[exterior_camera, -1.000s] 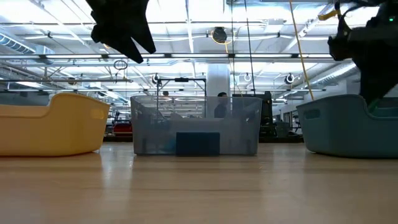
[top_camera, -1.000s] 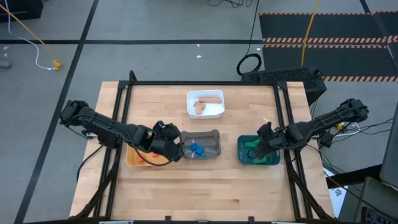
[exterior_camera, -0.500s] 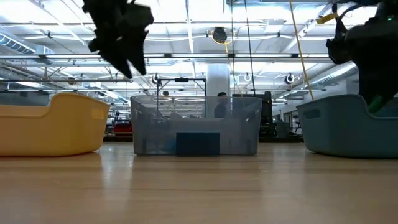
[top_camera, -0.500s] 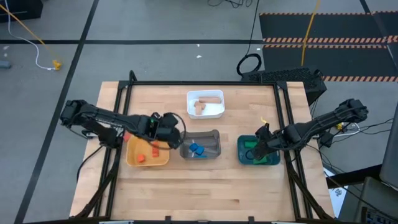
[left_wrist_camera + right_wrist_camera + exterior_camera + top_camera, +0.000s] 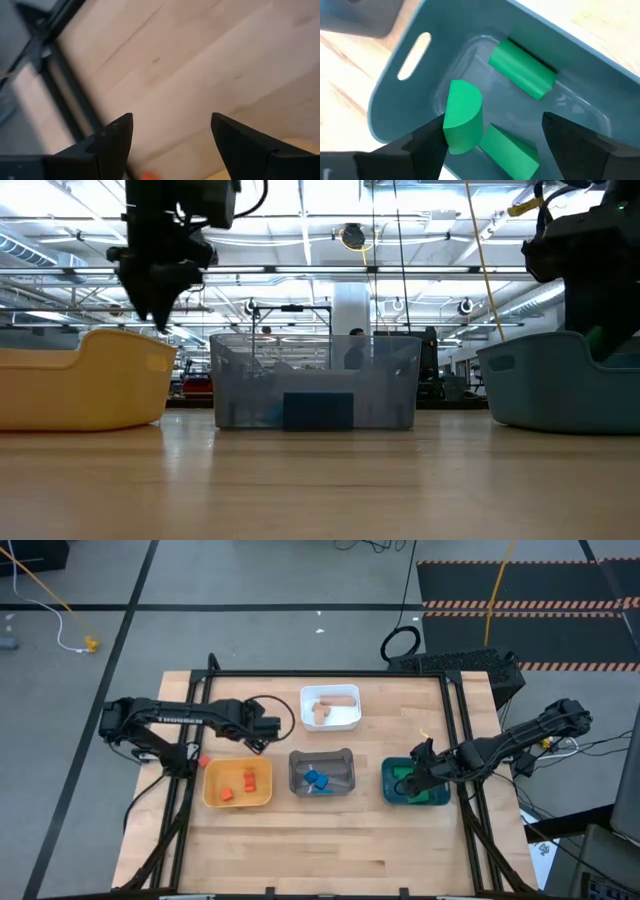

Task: Sort & place blocks by color
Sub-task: Put the green half circle block into the dark blue bin, then put the orange flat square block into the yellow bin

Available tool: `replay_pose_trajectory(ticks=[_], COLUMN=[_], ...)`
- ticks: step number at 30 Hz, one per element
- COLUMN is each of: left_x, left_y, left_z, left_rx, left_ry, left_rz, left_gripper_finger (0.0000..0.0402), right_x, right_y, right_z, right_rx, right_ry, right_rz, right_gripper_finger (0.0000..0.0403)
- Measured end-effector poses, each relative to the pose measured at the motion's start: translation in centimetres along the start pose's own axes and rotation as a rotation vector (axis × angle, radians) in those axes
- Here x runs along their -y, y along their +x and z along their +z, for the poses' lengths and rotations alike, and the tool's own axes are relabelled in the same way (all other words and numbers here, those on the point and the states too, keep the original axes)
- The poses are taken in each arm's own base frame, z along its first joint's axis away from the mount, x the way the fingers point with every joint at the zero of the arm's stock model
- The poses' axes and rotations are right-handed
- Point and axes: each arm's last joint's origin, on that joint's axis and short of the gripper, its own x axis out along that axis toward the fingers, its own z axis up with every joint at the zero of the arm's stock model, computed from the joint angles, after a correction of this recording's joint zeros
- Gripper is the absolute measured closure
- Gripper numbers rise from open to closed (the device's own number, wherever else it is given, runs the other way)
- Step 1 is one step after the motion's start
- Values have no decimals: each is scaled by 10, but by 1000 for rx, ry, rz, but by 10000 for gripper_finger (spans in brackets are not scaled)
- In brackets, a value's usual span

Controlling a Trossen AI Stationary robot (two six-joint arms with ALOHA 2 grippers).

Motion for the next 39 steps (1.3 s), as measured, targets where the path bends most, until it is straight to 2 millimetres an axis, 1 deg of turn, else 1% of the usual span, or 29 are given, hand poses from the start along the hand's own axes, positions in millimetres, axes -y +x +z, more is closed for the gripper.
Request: replay_pose_trajectory(ticks=[3, 6, 9, 12, 18, 23, 27, 30, 34, 39], left_x=[-13, -23, -29, -32, -34, -36, -37, -41, -47, -55], left_y=[4, 6, 8, 10, 11, 10, 10, 12, 26, 46], left_z=[0, 0, 1, 3, 5, 2, -1, -10, -28, -57], left_rx=[-76, -132, -158, -167, -175, -206, -251, -291, -343, -451], left_ry=[-7, -25, -37, -44, -19, 0, 15, 21, -54, -144], left_rz=[74, 126, 147, 151, 150, 159, 139, 115, 144, 166], left_gripper_finger=[131, 131, 131, 131, 131, 131, 131, 131, 131, 131], right_x=[3, 11, 17, 16, 7, 3, 1, -2, -6, -15], right_y=[1, 3, 3, 3, 5, 5, 5, 6, 6, 5], right_z=[-1, -3, -6, -8, -8, -6, -6, -5, -4, -2], right_rx=[-9, -59, -146, -185, -196, -165, -164, -161, -152, -132], right_ry=[45, 187, 342, 398, 207, 196, 133, 84, 61, 61], right_rz=[-44, -150, -234, -239, -120, -78, -53, -24, 27, 124], right_gripper_finger=[98, 100, 100, 100, 100, 101, 101, 101, 101, 101])
